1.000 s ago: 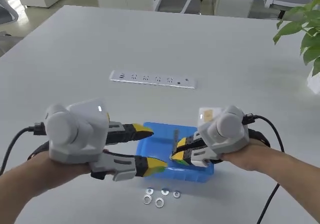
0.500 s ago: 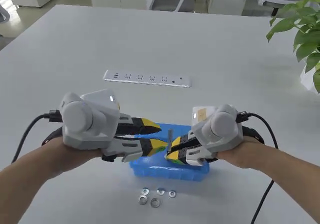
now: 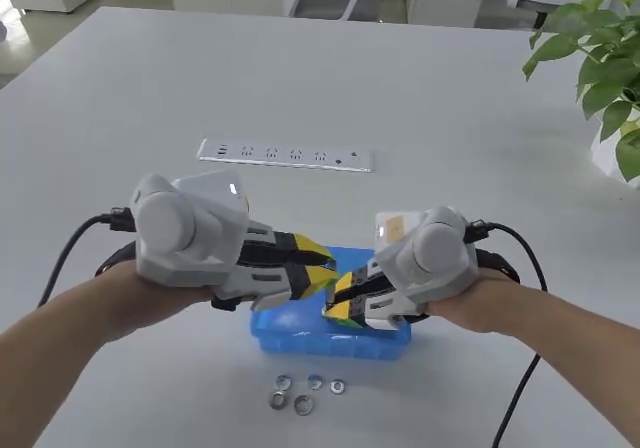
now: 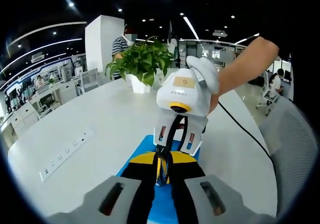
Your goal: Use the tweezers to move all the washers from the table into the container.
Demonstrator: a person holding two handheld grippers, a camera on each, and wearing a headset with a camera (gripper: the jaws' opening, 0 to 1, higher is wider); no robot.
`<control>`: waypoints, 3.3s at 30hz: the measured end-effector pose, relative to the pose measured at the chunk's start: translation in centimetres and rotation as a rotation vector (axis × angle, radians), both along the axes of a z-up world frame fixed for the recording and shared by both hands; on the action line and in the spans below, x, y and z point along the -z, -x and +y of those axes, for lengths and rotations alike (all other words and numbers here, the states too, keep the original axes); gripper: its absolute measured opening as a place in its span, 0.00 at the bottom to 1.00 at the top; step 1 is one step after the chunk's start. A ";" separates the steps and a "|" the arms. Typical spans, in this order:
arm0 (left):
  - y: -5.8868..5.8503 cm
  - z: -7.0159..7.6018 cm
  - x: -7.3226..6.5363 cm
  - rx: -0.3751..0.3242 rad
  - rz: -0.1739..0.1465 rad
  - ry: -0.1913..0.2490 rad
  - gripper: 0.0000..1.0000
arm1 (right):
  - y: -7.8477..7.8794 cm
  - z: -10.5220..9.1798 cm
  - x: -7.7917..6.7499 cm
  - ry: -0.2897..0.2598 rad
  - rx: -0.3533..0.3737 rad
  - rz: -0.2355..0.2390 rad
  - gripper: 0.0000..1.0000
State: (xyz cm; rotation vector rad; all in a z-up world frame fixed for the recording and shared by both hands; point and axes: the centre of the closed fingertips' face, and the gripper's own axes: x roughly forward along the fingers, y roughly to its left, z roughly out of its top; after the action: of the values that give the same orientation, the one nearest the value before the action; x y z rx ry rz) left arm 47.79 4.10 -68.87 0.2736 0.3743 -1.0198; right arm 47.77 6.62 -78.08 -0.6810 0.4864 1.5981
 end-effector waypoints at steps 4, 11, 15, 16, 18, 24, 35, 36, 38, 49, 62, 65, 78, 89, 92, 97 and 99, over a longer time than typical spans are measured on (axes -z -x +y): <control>-0.1 -0.1 0.0 0.009 -0.013 -0.008 0.08 | 0.0 0.0 0.0 0.001 -0.008 -0.007 0.09; -0.2 -0.2 0.0 0.020 -0.026 -0.016 0.06 | -0.1 0.1 0.0 0.009 -0.019 -0.027 0.12; -0.3 -0.1 0.0 0.018 -0.021 -0.016 0.06 | -0.1 0.1 -0.2 0.002 -0.008 -0.024 0.12; -0.3 0.0 0.1 0.016 -0.020 -0.018 0.06 | -0.1 0.1 -0.3 -0.001 -0.006 -0.023 0.13; -0.4 0.0 0.1 0.016 -0.019 -0.020 0.06 | -0.1 0.1 -0.5 -0.003 -0.003 -0.023 0.13; -0.4 -0.1 0.2 0.028 -0.027 -0.034 0.05 | -0.2 0.1 -1.2 -0.016 0.012 -0.020 0.16; -0.2 0.1 -0.3 0.014 -0.031 -0.029 0.05 | 0.3 -0.3 -2.6 -0.025 0.025 -0.027 0.22; -0.2 0.1 -0.4 0.013 -0.032 -0.027 0.05 | 0.4 -0.4 -2.7 -0.026 0.028 -0.026 0.22; -0.1 0.2 -0.7 0.008 -0.034 -0.021 0.05 | 0.4 -0.6 -3.0 -0.027 0.039 -0.027 0.24; 1.3 0.0 -1.9 0.015 -0.029 -0.025 0.05 | 1.0 -2.0 -4.4 -0.030 0.093 -0.031 0.31; 2.5 0.1 -3.4 0.016 -0.035 -0.018 0.05 | 2.2 -3.6 -6.3 -0.045 0.147 -0.042 0.37; 2.9 -0.1 -3.7 0.022 -0.039 -0.022 0.05 | 2.5 -4.1 -6.7 -0.048 0.163 -0.049 0.38; 3.7 -0.1 -4.3 0.024 -0.047 -0.032 0.05 | 3.7 -5.9 -7.4 -0.060 0.216 -0.055 0.46; 5.2 -1.0 -5.3 0.040 -0.054 -0.033 0.05 | 4.9 -6.7 -7.4 -0.061 0.233 -0.051 0.48; 5.6 -1.2 -5.5 0.045 -0.053 -0.029 0.05 | 5.1 -6.8 -7.5 -0.062 0.236 -0.052 0.48; 6.1 -1.7 -5.6 0.061 -0.049 -0.024 0.05 | 5.4 -6.9 -7.5 -0.064 0.234 -0.051 0.48; 6.0 -1.8 -5.4 0.065 -0.047 -0.025 0.05 | 5.5 -6.9 -7.5 -0.062 0.232 -0.050 0.48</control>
State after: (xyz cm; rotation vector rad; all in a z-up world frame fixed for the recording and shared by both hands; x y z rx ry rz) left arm 41.76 2.34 -63.46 0.3340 0.3376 -1.0712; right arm 42.29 -0.31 -70.63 -0.5937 0.4594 1.3690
